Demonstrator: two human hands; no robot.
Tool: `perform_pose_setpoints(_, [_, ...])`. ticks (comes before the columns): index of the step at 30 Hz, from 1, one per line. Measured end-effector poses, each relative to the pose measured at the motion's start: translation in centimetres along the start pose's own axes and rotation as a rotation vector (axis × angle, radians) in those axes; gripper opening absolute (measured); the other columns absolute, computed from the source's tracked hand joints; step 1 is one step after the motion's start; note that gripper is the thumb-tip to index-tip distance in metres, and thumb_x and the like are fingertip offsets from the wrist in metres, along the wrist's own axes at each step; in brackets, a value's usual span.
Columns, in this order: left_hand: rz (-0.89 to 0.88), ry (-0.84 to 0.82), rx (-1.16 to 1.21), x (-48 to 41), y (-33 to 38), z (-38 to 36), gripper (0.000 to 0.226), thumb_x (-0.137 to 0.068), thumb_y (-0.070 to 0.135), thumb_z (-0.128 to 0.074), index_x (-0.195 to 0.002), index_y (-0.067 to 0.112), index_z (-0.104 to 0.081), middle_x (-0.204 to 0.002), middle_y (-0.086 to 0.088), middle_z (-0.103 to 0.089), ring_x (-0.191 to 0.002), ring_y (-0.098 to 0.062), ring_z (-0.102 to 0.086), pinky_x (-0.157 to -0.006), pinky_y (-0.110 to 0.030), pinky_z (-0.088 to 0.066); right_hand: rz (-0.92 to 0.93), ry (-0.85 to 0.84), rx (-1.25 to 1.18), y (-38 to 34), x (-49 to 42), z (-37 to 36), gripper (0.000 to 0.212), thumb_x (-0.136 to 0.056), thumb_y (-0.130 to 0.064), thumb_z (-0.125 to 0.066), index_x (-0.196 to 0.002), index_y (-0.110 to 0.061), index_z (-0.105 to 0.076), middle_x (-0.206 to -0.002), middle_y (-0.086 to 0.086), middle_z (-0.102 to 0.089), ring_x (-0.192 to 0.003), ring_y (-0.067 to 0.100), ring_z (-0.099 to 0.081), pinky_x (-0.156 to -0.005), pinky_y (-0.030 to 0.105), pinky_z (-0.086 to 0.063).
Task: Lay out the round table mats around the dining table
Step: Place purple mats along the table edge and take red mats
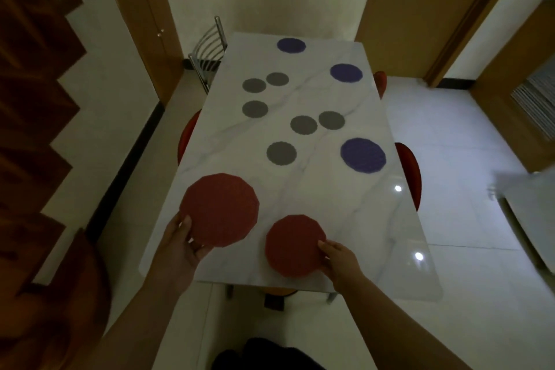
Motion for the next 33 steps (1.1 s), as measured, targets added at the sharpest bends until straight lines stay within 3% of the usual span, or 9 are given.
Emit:
perform_pose_setpoints(4, [0.042,-0.014,-0.04,-0.6,0.1,0.4,0.04,-0.098,0.025,-0.044,-0.138,0.018,-0.046,-0.135,-0.009,-0.056,-0.112,-0.026,-0.06,-0.071,-0.033,-0.061,-0.004,0.114,0.064,1.3,-1.1,-0.4,0.022,-0.087,-0.008,-0.062,-0.107,0.002,-0.062,-0.099,0.017,-0.065,-0.079,0.025,-0.061,-0.064,0.034,-0.052])
perform_pose_setpoints(8, [0.066,-0.038,-0.057,-1.5,0.3,1.1,0.04,-0.098,0.025,-0.045,-0.137,0.02,-0.048,-0.131,-0.007,-0.059,-0.106,-0.023,-0.064,-0.067,-0.033,-0.06,0.121,0.271,0.468,1.3,-1.7,-0.1,0.032,-0.082,-0.014,-0.068,-0.11,0.001,-0.066,-0.105,0.021,-0.069,-0.095,0.034,-0.065,-0.089,0.045,-0.052])
perform_pose_setpoints(12, [0.087,-0.053,-0.066,-2.3,0.5,1.4,0.038,-0.097,0.027,-0.047,-0.135,0.023,-0.05,-0.128,-0.003,-0.061,-0.1,-0.019,-0.068,-0.066,-0.032,-0.059,0.163,0.263,0.83,0.4,-1.1,0.1,0.034,-0.08,-0.024,-0.07,-0.109,-0.007,-0.067,-0.105,0.014,-0.07,-0.093,0.028,-0.066,-0.084,0.033,-0.052])
perform_pose_setpoints(16, [0.084,-0.077,-0.061,-2.9,0.9,1.3,0.037,-0.096,0.026,-0.048,-0.132,0.023,-0.053,-0.124,-0.002,-0.063,-0.095,-0.018,-0.071,-0.066,-0.032,-0.06,0.21,0.238,1.135,-1.6,-0.5,0.6,0.045,-0.082,-0.036,-0.066,-0.117,-0.01,-0.057,-0.118,0.008,-0.063,-0.106,0.023,-0.06,-0.082,0.024,-0.039])
perform_pose_setpoints(20, [0.074,-0.081,-0.039,-3.3,1.7,1.2,0.031,-0.096,0.024,-0.048,-0.125,0.026,-0.058,-0.119,0.0,-0.067,-0.092,-0.017,-0.072,-0.063,-0.032,-0.059,0.3,0.188,1.13,-5.3,0.7,-2.8,0.04,-0.087,-0.04,-0.059,-0.117,-0.015,-0.058,-0.116,0.006,-0.065,-0.102,0.02,-0.061,-0.079,0.023,-0.039])
perform_pose_setpoints(24, [0.048,-0.067,-0.009,-3.5,2.7,1.6,0.031,-0.094,0.024,-0.051,-0.123,0.026,-0.059,-0.118,0.0,-0.067,-0.094,-0.02,-0.071,-0.063,-0.033,-0.06,0.52,-0.126,0.896,-7.7,3.0,-11.8,0.038,-0.093,-0.037,-0.052,-0.127,-0.02,-0.055,-0.124,0.005,-0.062,-0.105,0.017,-0.061,-0.094,0.033,-0.048])
perform_pose_setpoints(27, [0.015,-0.062,0.004,-3.7,3.6,2.6,0.039,-0.085,0.03,-0.058,-0.124,0.028,-0.059,-0.116,0.001,-0.069,-0.097,-0.021,-0.071,-0.064,-0.033,-0.059,0.551,-0.326,0.756,-7.4,5.2,-18.2,0.05,-0.094,-0.041,-0.049,-0.139,-0.022,-0.042,-0.138,0.003,-0.053,-0.118,0.017,-0.055,-0.105,0.035,-0.043])
perform_pose_setpoints(29, [0.002,-0.048,0.025,-4.2,4.4,4.0,0.041,-0.083,0.032,-0.061,-0.124,0.029,-0.059,-0.115,0.001,-0.071,-0.099,-0.023,-0.07,-0.066,-0.034,-0.059,0.579,-0.347,0.796,-6.8,6.0,-21.2,0.058,-0.093,-0.045,-0.047,-0.144,-0.021,-0.033,-0.143,0.001,-0.046,-0.126,0.017,-0.048,-0.105,0.029,-0.037])
perform_pose_setpoints(33, [-0.014,-0.046,0.004,-6.0,6.9,8.1,0.039,-0.083,0.035,-0.062,-0.121,0.033,-0.059,-0.114,0.003,-0.071,-0.1,-0.024,-0.07,-0.067,-0.034,-0.059,0.652,-0.312,0.964,-5.4,6.3,-26.5,0.06,-0.094,-0.046,-0.044,-0.147,-0.024,-0.025,-0.146,0.003,-0.042,-0.127,0.019,-0.046,-0.106,0.032,-0.036])
Point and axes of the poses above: each hand's wrist, its own x-axis away from the middle knuckle, its own z-axis out of the back of the hand, y = z × x, the point moved 3 cm from there along -x, towards the middle knuckle
